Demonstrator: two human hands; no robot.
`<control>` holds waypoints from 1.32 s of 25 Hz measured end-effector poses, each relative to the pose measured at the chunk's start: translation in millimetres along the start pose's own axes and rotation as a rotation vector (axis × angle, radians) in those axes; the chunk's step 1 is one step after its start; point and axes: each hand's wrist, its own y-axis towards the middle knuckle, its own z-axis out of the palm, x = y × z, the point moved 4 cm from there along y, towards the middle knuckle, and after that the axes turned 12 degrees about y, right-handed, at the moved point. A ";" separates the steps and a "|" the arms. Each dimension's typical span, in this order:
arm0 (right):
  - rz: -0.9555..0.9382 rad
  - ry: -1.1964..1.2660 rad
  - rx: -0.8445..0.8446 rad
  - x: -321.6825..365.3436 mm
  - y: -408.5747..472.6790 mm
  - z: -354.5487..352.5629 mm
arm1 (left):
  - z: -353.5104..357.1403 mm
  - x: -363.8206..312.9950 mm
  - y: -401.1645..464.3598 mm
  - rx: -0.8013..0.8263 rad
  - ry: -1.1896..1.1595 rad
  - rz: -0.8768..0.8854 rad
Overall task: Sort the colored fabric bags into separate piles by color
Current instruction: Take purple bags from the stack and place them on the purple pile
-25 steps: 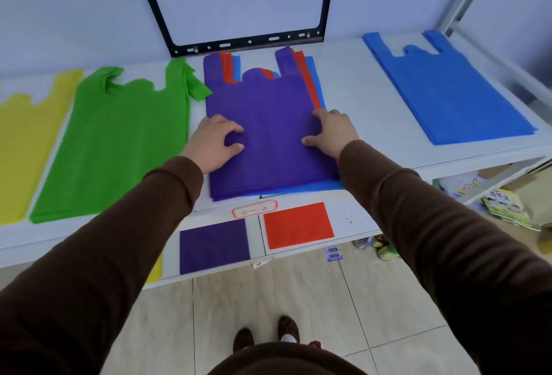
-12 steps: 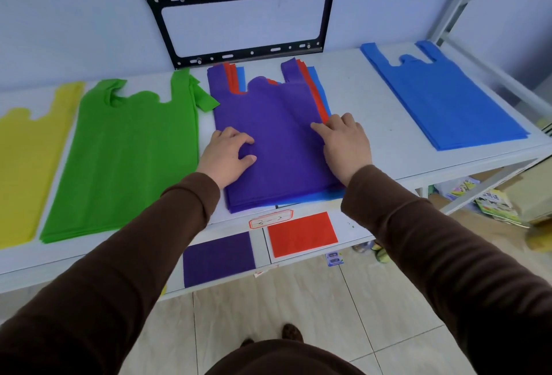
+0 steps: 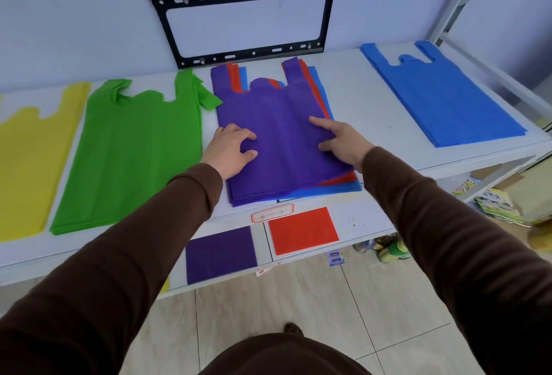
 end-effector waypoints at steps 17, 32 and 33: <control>0.286 0.561 0.060 49.2 -1.0 -42.7 | -21.5 -32.0 -28.3 0.219 -1.686 -0.523; 0.333 0.744 -0.080 -13.4 -33.4 -47.2 | -38.3 -43.4 -1.5 0.195 -1.983 -0.747; 0.326 0.773 -0.071 -8.2 -32.1 -45.3 | -38.7 -44.2 -4.0 0.204 -1.922 -0.737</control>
